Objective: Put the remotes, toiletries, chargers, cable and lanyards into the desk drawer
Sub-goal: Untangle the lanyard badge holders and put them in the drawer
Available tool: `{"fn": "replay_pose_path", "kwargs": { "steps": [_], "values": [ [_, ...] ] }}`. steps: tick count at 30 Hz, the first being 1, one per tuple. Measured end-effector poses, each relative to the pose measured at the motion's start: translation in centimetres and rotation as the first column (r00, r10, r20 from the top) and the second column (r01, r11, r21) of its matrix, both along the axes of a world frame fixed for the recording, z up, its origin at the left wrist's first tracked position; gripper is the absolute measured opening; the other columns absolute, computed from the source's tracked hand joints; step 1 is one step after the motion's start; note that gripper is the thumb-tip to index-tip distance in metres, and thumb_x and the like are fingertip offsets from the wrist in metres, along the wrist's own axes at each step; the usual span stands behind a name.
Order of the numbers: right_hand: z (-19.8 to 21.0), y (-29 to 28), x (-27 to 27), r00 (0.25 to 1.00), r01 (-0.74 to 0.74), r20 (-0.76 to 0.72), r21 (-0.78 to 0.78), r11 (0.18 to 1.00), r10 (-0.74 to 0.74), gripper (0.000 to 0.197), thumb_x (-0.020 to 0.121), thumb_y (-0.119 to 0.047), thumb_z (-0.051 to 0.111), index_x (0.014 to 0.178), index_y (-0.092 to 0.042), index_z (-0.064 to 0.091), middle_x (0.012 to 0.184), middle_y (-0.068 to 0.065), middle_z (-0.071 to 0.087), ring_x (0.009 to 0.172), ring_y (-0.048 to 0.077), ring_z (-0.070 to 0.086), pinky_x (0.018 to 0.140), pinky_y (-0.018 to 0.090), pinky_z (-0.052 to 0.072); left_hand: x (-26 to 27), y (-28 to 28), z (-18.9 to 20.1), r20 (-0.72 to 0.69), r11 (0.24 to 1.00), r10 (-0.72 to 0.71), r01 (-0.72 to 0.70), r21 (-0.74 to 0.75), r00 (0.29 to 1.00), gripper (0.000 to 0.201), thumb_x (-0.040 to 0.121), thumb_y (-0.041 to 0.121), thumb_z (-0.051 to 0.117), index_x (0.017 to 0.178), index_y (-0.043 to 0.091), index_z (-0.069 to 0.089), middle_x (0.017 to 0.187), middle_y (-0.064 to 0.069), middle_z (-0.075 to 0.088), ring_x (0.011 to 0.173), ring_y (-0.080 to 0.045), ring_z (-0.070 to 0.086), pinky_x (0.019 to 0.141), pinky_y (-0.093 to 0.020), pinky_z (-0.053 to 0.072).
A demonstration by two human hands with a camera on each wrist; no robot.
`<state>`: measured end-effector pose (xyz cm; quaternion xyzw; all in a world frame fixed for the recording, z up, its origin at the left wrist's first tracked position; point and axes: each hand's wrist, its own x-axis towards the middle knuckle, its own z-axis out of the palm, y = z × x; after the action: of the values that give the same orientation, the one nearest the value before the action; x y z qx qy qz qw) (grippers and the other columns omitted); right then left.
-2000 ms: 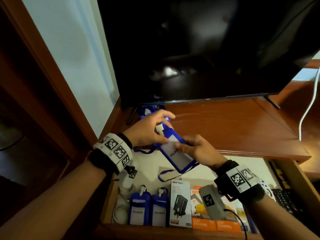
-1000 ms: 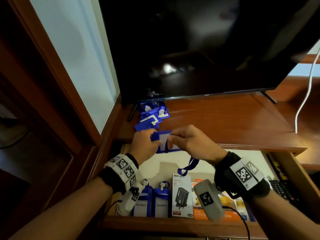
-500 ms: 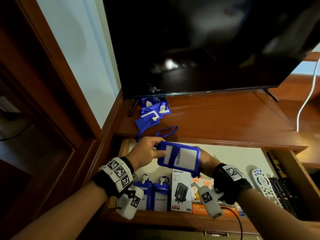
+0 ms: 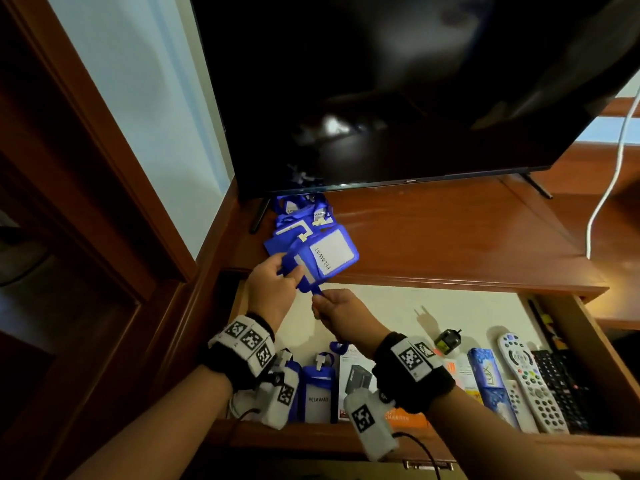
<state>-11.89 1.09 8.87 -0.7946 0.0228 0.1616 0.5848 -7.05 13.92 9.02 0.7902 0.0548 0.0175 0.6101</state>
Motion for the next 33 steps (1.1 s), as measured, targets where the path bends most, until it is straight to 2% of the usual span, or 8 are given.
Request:
{"fn": "replay_pose_path", "kwargs": {
  "steps": [3, 7, 13, 16, 20, 23, 26, 33],
  "values": [
    [1.3, -0.7, 0.2, 0.978, -0.17, 0.045, -0.383, 0.908, 0.202, 0.04, 0.098, -0.021, 0.044, 0.059, -0.021, 0.051, 0.059, -0.008, 0.047, 0.051, 0.005, 0.041, 0.05, 0.019, 0.031, -0.6, 0.9, -0.8, -0.007, 0.985, -0.059, 0.059, 0.161, 0.998, 0.011, 0.085, 0.006, 0.064, 0.094, 0.013, 0.063, 0.089, 0.001, 0.065, 0.083, -0.012, 0.062, 0.064, -0.017, 0.047],
    [2.2, -2.1, 0.5, 0.939, -0.299, 0.006, -0.478, 0.826, 0.344, 0.036, 0.096, -0.022, 0.048, 0.06, -0.019, 0.054, 0.058, -0.008, 0.051, 0.052, 0.006, 0.046, 0.05, 0.018, 0.032, -1.5, 1.6, -1.3, 0.006, 0.842, -0.305, 0.267, 0.469, 0.952, 0.015, 0.083, 0.005, 0.064, 0.097, 0.01, 0.064, 0.082, -0.002, 0.059, 0.078, -0.017, 0.057, 0.068, -0.022, 0.039],
    [1.9, -4.7, 1.1, 0.913, -0.34, 0.039, -0.478, 0.81, 0.406, 0.038, 0.092, -0.031, 0.058, 0.056, -0.017, 0.057, 0.054, -0.005, 0.052, 0.049, 0.005, 0.043, 0.053, 0.019, 0.034, -2.5, 1.9, -0.7, -0.257, 0.513, -0.706, 0.727, 0.457, 0.66, 0.017, 0.079, 0.004, 0.069, 0.088, 0.018, 0.066, 0.074, 0.011, 0.058, 0.07, 0.0, 0.055, 0.064, -0.014, 0.043],
    [1.2, -5.5, 0.3, 0.944, -0.315, 0.028, -0.227, 0.921, 0.33, 0.035, 0.093, -0.027, 0.058, 0.06, -0.012, 0.057, 0.054, 0.0, 0.05, 0.046, 0.004, 0.039, 0.048, 0.016, 0.033, -2.8, 2.0, -0.1, -0.214, 0.58, -0.733, 0.758, 0.299, 0.646, 0.016, 0.08, 0.0, 0.068, 0.084, 0.016, 0.064, 0.077, 0.009, 0.06, 0.074, -0.001, 0.058, 0.068, -0.012, 0.045],
    [0.9, -5.7, -1.1, 0.99, -0.131, -0.007, 0.316, 0.94, 0.141, 0.018, 0.085, -0.019, 0.06, 0.078, -0.003, 0.064, 0.057, -0.002, 0.062, 0.049, 0.007, 0.053, 0.048, 0.017, 0.042, -3.4, 1.6, 0.0, -0.118, 0.779, -0.625, 0.625, -0.038, 0.772, 0.017, 0.079, 0.009, 0.065, 0.089, 0.023, 0.065, 0.089, -0.006, 0.065, 0.084, -0.023, 0.057, 0.08, -0.036, 0.049],
    [0.6, -5.4, -2.3, 0.997, -0.073, 0.029, 0.328, 0.942, 0.067, 0.004, 0.082, 0.002, 0.065, 0.082, 0.004, 0.061, 0.061, 0.002, 0.057, 0.053, 0.011, 0.052, 0.05, 0.018, 0.045, -4.3, 0.1, 0.0, -0.03, 0.804, -0.54, 0.505, -0.315, 0.841, 0.024, 0.076, 0.016, 0.067, 0.099, 0.015, 0.065, 0.098, -0.01, 0.067, 0.094, -0.027, 0.062, 0.086, -0.039, 0.05],
    [-0.6, -5.1, -2.4, 0.999, -0.035, -0.014, 0.444, 0.895, 0.046, 0.013, 0.079, -0.015, 0.059, 0.079, -0.002, 0.055, 0.056, 0.001, 0.044, 0.05, 0.012, 0.038, 0.049, 0.022, 0.037, -4.9, -1.2, 0.1, -0.047, 0.749, -0.417, 0.314, -0.583, 0.908, 0.035, 0.073, 0.016, 0.068, 0.105, 0.007, 0.062, 0.097, -0.008, 0.073, 0.095, -0.021, 0.068, 0.082, -0.03, 0.055],
    [-2.3, -5.1, -1.5, 0.967, 0.04, -0.213, 0.66, 0.751, 0.137, 0.024, 0.095, -0.01, 0.041, 0.077, -0.01, 0.056, 0.051, 0.003, 0.044, 0.045, 0.011, 0.036, 0.046, 0.022, 0.033, -6.1, -2.2, -0.8, -0.123, 0.792, -0.232, 0.115, -0.6, 0.965, 0.027, 0.083, 0.003, 0.057, 0.109, 0.003, 0.062, 0.113, -0.021, 0.065, 0.108, -0.032, 0.062, 0.093, -0.041, 0.051]
  ]
}}
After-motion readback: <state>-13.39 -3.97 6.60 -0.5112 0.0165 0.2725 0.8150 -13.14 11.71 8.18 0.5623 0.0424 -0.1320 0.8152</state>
